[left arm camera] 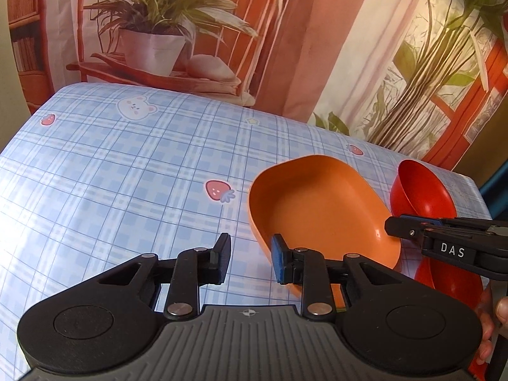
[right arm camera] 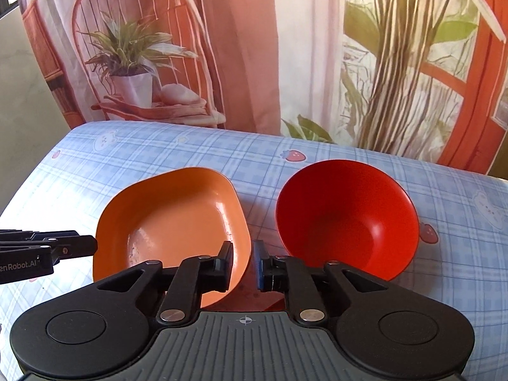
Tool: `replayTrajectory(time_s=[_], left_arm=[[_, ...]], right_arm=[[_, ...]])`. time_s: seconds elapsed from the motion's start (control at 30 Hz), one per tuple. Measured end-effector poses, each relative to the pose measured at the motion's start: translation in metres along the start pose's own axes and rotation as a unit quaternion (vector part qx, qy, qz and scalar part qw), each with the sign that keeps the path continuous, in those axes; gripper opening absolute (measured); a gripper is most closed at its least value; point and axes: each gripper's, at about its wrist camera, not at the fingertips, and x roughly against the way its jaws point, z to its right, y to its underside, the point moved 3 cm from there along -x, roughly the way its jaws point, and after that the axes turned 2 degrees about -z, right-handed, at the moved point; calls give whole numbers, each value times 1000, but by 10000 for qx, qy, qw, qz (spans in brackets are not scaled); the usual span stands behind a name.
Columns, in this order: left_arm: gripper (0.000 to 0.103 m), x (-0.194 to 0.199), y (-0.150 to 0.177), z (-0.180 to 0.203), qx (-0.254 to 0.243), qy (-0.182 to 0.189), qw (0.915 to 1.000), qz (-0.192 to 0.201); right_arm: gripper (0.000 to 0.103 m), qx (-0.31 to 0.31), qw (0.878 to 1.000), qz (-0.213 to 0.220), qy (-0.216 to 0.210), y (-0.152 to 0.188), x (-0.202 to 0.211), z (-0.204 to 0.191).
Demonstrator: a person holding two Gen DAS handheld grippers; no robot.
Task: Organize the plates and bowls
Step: 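Lift the orange plate with the left gripper and carry it over the green plate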
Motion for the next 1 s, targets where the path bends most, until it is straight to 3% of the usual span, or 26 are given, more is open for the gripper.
replayTrajectory(time_s=[0.2, 0.3, 0.33, 0.37, 0.63, 1.0], left_arm=[[29, -4, -1, -2, 67, 145, 9999, 8], [29, -8, -2, -9, 310, 421, 9986, -66], [28, -9, -2, -10, 388, 546, 9977, -72], [19, -10, -2, -10, 414, 672, 9969, -66], [17, -4, -6, -10, 377, 610, 9974, 27], [17, 46, -8, 4, -23, 419, 9987, 283]], right_arm=[[16, -153, 9997, -165, 8, -3, -14, 5], [13, -227, 9994, -260, -28, -3, -21, 6], [8, -246, 9993, -272, -64, -2, -22, 6], [7, -252, 9992, -296, -109, -1, -23, 5], [6, -236, 9992, -234, -212, -1, -14, -5], [6, -289, 9990, 29, -352, 4, 25, -13]])
